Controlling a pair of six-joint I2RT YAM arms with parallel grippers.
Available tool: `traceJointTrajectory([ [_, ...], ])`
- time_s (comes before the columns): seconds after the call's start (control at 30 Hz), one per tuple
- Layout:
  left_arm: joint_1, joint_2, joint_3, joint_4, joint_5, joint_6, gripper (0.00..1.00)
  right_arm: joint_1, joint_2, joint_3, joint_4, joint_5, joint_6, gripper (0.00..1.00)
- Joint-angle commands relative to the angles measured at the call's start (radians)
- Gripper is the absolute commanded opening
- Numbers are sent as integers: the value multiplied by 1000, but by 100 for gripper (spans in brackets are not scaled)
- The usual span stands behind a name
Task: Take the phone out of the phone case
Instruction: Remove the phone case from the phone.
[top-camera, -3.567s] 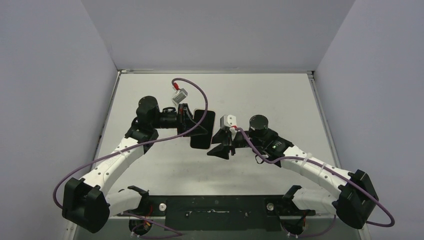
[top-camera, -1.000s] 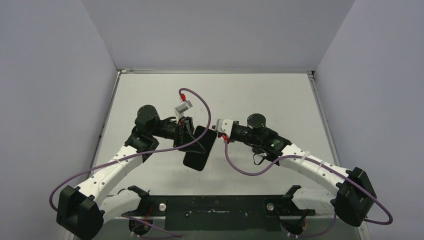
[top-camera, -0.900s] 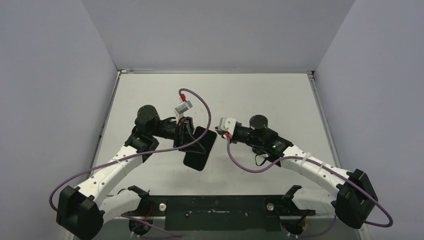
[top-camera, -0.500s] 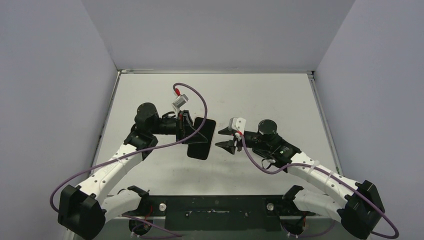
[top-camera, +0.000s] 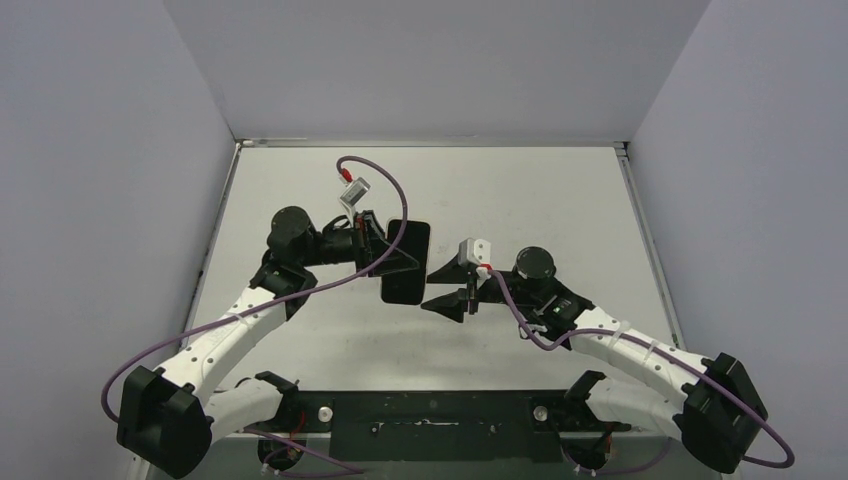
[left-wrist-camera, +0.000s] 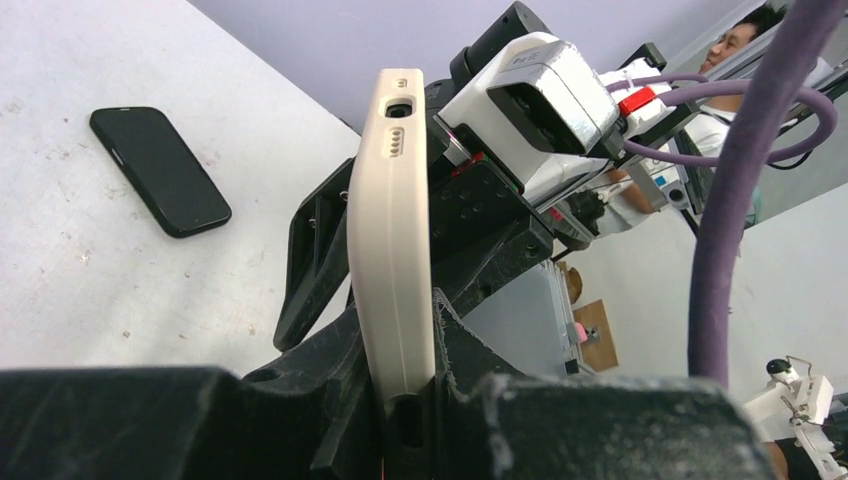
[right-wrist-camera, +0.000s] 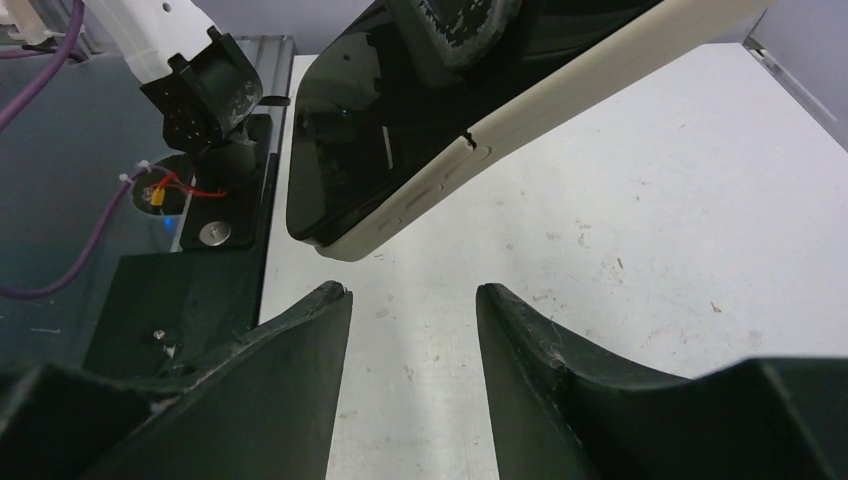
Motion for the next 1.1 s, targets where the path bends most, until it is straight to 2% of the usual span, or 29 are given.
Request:
traceJointTrajectory([
  [0.0,6,-12,-11,170,-33,-74,0,4,14,19,110,-57,27,49],
  [0.6,3,-15,-74,251,-85,-131,0,4,81,48,250,-133,150,49],
  [1.07,0,-2,-94,338,-72,-215,0,-27,86,30,320,-55,173,46],
])
